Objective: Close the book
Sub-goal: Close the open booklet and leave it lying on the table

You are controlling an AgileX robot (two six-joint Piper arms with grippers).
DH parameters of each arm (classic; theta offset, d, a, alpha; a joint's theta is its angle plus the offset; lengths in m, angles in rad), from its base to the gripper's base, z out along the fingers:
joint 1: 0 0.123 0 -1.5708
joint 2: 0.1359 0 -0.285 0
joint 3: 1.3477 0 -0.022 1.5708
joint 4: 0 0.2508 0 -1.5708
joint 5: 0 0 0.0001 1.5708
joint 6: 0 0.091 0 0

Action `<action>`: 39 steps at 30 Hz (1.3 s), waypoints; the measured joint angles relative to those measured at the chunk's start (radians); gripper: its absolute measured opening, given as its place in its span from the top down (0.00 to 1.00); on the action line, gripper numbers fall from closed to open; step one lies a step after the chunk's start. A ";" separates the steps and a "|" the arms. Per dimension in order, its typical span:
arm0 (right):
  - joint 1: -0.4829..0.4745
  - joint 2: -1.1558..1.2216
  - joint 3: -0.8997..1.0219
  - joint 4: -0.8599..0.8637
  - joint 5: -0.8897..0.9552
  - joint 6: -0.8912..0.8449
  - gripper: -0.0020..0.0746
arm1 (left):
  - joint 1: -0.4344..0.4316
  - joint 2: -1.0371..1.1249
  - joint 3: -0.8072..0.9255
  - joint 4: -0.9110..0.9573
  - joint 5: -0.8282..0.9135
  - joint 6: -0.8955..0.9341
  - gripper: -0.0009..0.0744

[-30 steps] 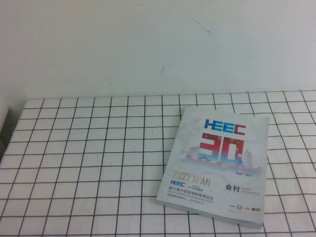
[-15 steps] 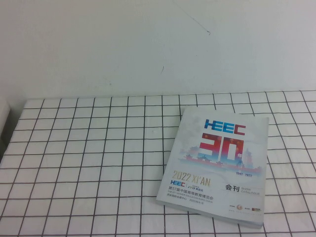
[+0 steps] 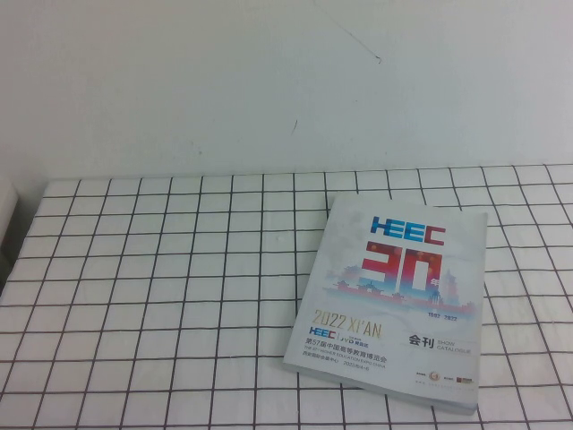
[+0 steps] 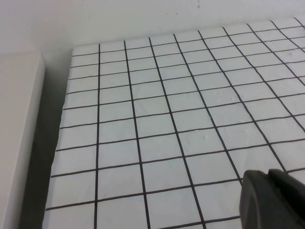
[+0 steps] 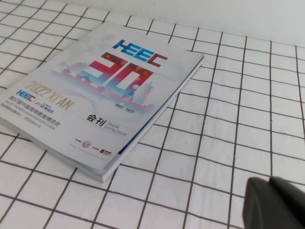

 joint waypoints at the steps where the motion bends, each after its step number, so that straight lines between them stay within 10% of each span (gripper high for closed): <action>1: 0.000 0.000 0.000 0.000 0.000 0.000 0.98 | 0.000 0.000 0.000 0.000 0.000 0.000 0.99; 16: -0.004 -0.015 0.027 0.002 -0.036 0.000 0.98 | 0.002 0.000 0.000 0.000 0.000 0.005 0.99; 27: -0.248 -0.159 0.335 -0.018 -0.287 -0.065 0.98 | 0.002 -0.002 0.000 -0.004 0.000 0.007 0.99; 39: -0.271 -0.159 0.374 -0.023 -0.340 -0.156 0.98 | 0.002 -0.002 -0.002 -0.004 0.000 0.007 0.99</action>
